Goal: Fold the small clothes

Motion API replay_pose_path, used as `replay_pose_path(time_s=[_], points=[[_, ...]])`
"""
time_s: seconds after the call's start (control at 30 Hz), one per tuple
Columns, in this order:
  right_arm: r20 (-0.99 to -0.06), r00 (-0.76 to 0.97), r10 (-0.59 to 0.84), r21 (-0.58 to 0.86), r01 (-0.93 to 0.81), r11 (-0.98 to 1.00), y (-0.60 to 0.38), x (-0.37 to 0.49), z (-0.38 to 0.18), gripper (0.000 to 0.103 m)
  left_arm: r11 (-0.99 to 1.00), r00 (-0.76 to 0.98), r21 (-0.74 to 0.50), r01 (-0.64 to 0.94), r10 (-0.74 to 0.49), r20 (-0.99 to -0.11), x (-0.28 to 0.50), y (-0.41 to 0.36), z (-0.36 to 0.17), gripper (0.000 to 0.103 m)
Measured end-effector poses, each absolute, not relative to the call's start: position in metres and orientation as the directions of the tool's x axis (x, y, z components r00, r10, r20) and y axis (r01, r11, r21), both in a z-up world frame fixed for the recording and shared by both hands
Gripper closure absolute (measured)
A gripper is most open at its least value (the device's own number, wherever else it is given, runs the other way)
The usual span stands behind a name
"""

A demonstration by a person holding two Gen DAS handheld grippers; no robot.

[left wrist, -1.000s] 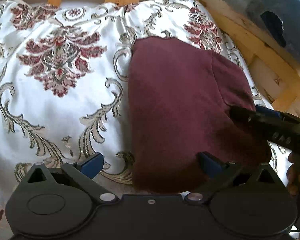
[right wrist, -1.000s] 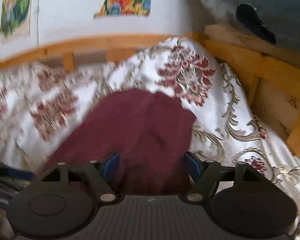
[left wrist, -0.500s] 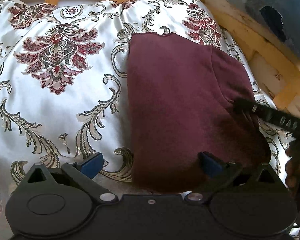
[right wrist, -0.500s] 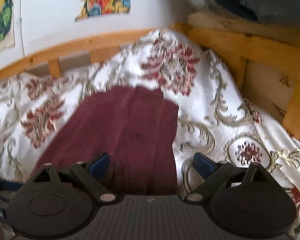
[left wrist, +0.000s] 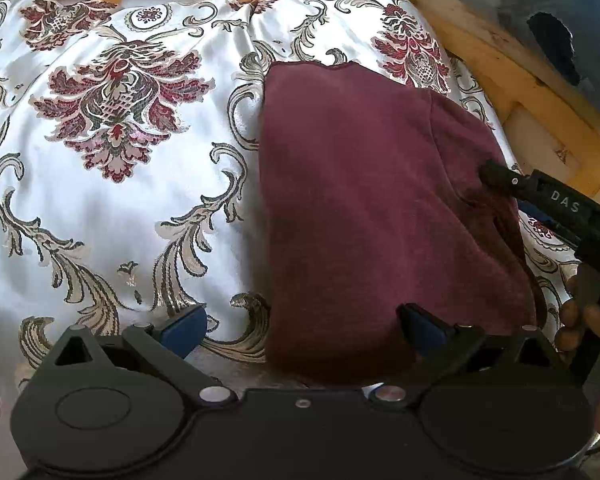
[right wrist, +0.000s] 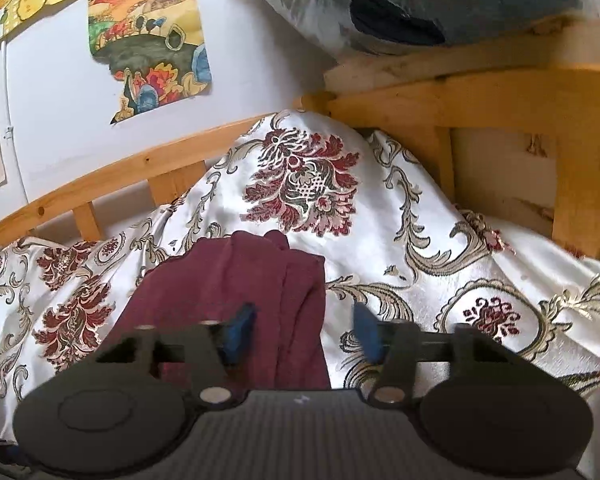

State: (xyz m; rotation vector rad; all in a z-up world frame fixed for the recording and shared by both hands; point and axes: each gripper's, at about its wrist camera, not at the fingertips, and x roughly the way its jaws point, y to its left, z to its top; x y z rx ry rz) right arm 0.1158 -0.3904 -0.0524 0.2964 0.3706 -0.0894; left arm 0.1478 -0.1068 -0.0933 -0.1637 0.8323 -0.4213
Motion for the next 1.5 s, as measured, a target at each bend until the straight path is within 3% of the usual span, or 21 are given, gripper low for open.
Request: replay_pose_path(time_s=[0.23,0.67,0.7,0.87,1.03,1.17,1.5], points=[[-0.396,0.918,-0.025,0.366,0.183,0.913,-0.405,0.12,-0.065,0.049,0.907,0.601,-0.297,0.298,-0.42,-0.68,0.148,-0.108,-0.093,0.0],[-0.408,0.912,-0.037,0.375,0.204,0.904,-0.407,0.122,-0.067,0.042,0.909,0.611,-0.293,0.296,-0.416,-0.674,0.145,-0.108,-0.094,0.0],[-0.404,0.914,-0.032,0.377,0.198,0.905,-0.407,0.122,-0.066,0.043,0.909,0.611,-0.294,0.295,-0.416,-0.674,0.145,-0.108,-0.094,0.0],[-0.373,0.927,-0.025,0.286,0.141,0.948,-0.39,0.123,-0.057,0.078,0.911,0.616,-0.295,0.289,-0.413,-0.671,0.143,-0.108,-0.095,0.0],[-0.33,0.939,-0.096,0.108,0.139,0.984,-0.368,0.127,-0.046,0.089,0.909,0.612,-0.294,0.297,-0.417,-0.672,0.144,-0.109,-0.094,0.001],[-0.322,0.939,-0.121,0.109,0.164,0.98,-0.375,0.135,-0.044,0.095,0.903,0.603,-0.3,0.306,-0.428,-0.673,0.144,-0.109,-0.095,0.001],[-0.35,0.931,-0.099,0.191,0.175,0.966,-0.388,0.143,-0.052,0.095,0.9,0.602,-0.296,0.319,-0.433,-0.67,0.143,-0.109,-0.095,0.001]])
